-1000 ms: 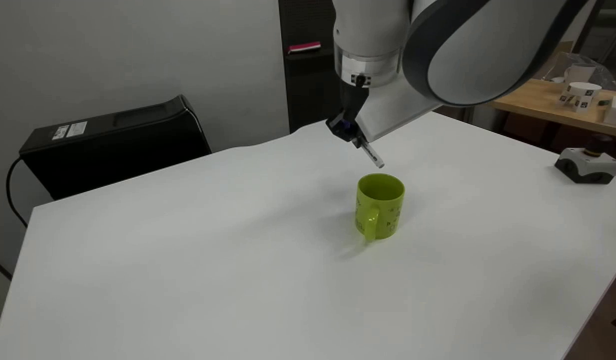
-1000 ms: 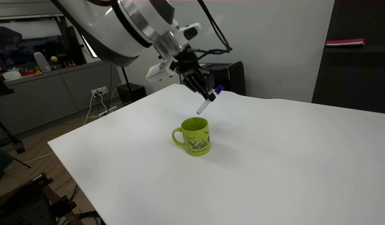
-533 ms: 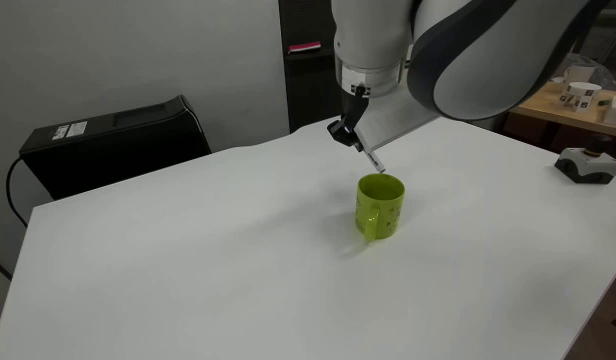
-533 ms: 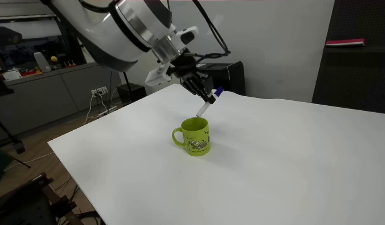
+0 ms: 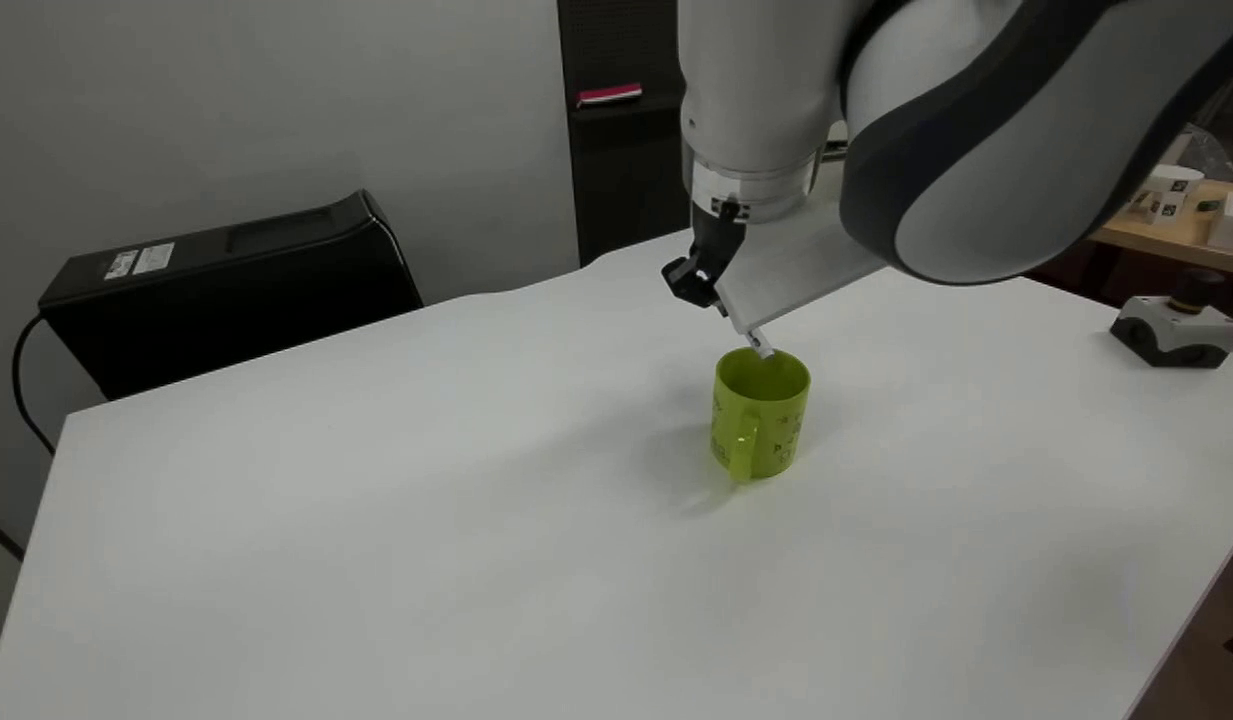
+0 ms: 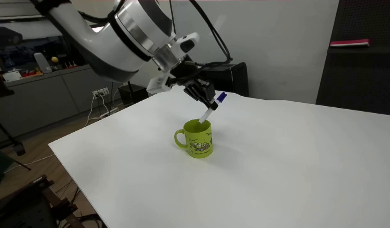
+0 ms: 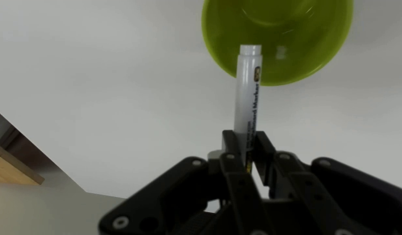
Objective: Put the blue marker inside the yellow mug
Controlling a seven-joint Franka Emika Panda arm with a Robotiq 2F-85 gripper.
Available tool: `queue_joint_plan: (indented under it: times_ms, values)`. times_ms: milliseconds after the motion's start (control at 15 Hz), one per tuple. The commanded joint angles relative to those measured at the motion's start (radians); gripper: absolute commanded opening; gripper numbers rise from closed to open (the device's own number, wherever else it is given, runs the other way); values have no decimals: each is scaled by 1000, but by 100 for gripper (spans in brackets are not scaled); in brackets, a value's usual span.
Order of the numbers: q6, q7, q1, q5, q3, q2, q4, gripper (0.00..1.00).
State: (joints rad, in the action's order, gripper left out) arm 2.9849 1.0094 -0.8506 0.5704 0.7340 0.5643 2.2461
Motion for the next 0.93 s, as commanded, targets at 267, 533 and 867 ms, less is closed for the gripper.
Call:
queue_joint_plan:
  times_ms: [267, 533, 867]
  values:
    - [90, 16, -227, -193, 161, 146, 19, 4]
    - [114, -23, -325, -359, 205, 214, 48, 4]
    - [139, -93, -405, -542, 224, 265, 99, 4]
